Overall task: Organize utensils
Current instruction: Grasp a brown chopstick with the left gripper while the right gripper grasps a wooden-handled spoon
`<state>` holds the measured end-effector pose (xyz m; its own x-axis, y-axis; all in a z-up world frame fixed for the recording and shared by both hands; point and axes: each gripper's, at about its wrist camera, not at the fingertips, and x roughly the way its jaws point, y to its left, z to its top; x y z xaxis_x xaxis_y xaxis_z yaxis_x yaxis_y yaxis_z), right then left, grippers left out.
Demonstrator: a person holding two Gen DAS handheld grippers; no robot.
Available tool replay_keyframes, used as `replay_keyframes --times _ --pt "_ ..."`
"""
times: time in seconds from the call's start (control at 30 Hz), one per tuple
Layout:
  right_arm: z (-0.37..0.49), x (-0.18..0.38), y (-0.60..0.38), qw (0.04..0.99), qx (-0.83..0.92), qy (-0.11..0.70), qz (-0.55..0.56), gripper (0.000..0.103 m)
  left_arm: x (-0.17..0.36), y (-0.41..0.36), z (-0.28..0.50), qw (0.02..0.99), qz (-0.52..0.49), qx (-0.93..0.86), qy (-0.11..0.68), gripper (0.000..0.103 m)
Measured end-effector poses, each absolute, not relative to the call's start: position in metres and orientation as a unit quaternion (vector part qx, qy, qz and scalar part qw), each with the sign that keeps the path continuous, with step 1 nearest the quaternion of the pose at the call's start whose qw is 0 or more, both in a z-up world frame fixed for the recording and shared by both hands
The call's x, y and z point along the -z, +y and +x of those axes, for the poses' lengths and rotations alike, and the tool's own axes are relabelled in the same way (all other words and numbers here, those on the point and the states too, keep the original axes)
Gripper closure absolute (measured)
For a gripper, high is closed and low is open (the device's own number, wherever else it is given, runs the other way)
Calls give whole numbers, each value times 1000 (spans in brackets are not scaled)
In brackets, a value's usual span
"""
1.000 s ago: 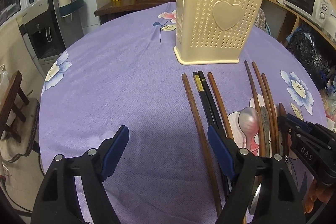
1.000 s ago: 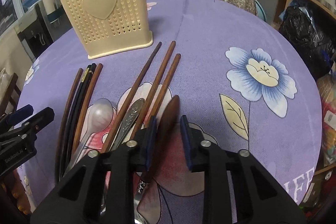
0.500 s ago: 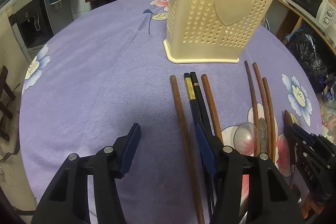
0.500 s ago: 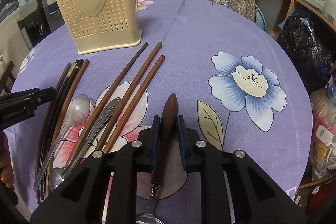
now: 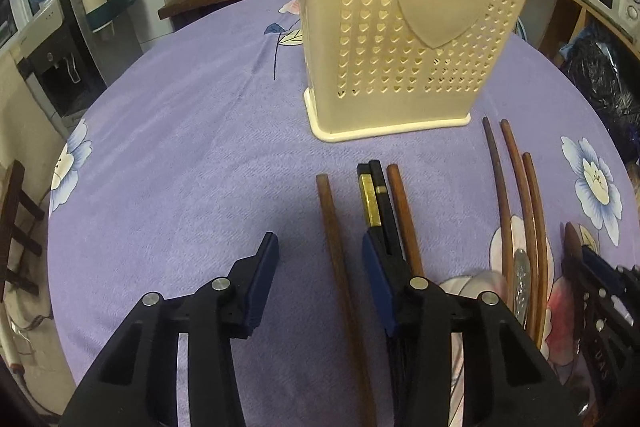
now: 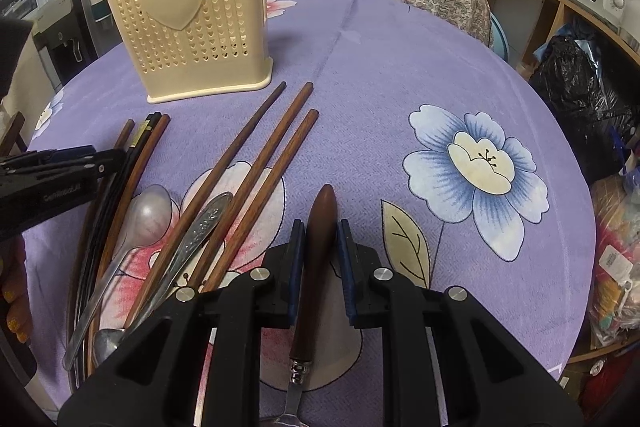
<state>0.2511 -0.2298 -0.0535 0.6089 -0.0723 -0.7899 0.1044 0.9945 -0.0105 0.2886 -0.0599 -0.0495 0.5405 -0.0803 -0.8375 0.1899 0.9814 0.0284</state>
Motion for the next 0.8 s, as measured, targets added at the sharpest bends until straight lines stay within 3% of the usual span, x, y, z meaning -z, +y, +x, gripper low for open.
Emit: replay_keyframes --times 0.1,0.27,0.4,0.8 --pt "251 54 -230 897 48 440 19 85 49 -59 292 875 56 76 474 64" --pt "250 55 -231 898 47 436 22 85 49 -60 291 882 54 70 463 85" --pt "249 55 -232 900 44 433 25 85 49 -58 288 885 40 65 459 93" --pt "242 46 -247 909 20 414 53 86 47 -46 284 892 1 75 446 94"
